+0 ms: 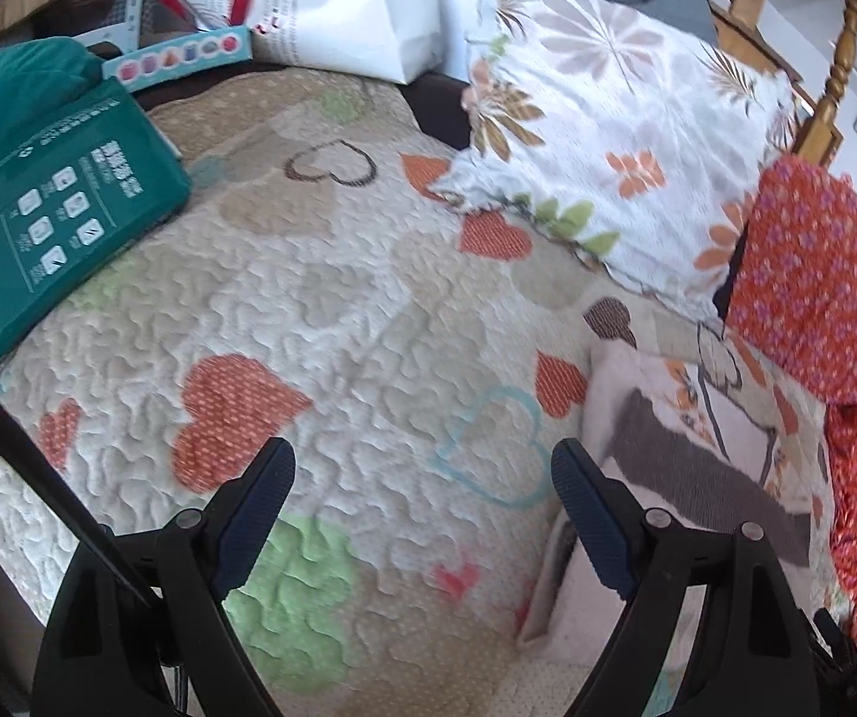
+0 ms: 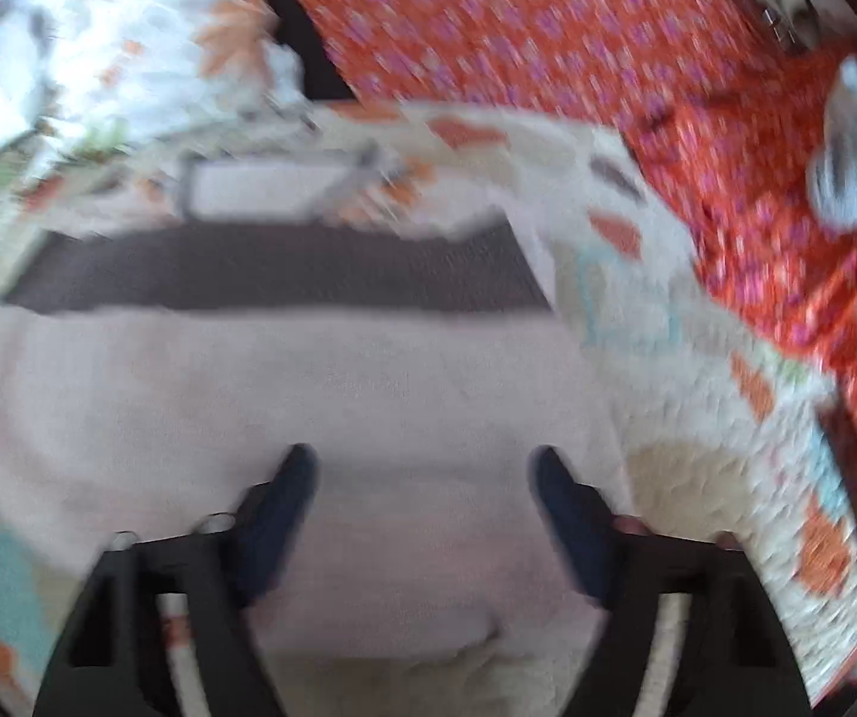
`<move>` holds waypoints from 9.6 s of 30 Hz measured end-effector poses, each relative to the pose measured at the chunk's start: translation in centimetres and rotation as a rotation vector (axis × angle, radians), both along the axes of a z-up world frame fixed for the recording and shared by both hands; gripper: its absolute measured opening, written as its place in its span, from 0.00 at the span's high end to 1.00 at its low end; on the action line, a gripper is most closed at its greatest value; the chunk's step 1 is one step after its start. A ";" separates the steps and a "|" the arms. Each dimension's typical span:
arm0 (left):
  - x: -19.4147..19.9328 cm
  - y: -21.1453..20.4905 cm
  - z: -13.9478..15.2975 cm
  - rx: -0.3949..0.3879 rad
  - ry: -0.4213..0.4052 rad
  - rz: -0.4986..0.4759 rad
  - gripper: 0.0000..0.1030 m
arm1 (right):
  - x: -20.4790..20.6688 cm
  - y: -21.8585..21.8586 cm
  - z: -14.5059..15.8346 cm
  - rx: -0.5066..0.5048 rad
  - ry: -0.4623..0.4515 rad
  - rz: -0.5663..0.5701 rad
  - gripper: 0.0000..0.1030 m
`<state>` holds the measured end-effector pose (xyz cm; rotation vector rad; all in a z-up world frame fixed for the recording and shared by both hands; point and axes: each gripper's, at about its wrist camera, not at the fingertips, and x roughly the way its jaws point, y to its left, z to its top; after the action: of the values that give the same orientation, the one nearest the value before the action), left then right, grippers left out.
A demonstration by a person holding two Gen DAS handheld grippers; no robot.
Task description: Fold small clothes
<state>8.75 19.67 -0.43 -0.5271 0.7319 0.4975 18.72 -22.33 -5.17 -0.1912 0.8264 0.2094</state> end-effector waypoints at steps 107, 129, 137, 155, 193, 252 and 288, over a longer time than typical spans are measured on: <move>16.7 -28.1 -7.0 -0.473 0.036 -0.780 0.16 | 13.3 -14.3 -1.2 0.579 0.273 -0.248 0.32; 14.5 -24.8 -7.9 -0.459 0.270 -0.718 0.52 | 13.6 -5.6 -2.3 0.465 0.350 -0.054 0.67; 12.1 -23.1 -6.2 -0.416 0.219 -0.742 0.49 | 11.7 -9.3 1.5 0.465 0.207 -0.091 0.58; 8.8 -26.6 -6.3 -0.219 0.226 -0.834 0.49 | 4.9 -10.1 -3.0 0.534 0.424 0.004 0.74; 2.6 -17.0 -1.8 -0.184 0.016 -0.527 0.34 | -1.4 -5.9 3.0 0.576 0.225 0.146 0.45; 5.2 -17.4 -3.2 -0.179 0.105 -0.535 0.33 | 4.3 -15.9 -0.9 0.709 0.339 -0.239 0.38; 6.7 -27.4 -6.9 -0.107 0.230 -0.693 0.33 | -0.6 -16.1 -1.7 0.638 0.312 -0.248 0.37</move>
<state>15.40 -7.77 -7.38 -0.2859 1.1035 -0.1330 18.09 -38.46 -6.86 0.5534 1.0423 0.2631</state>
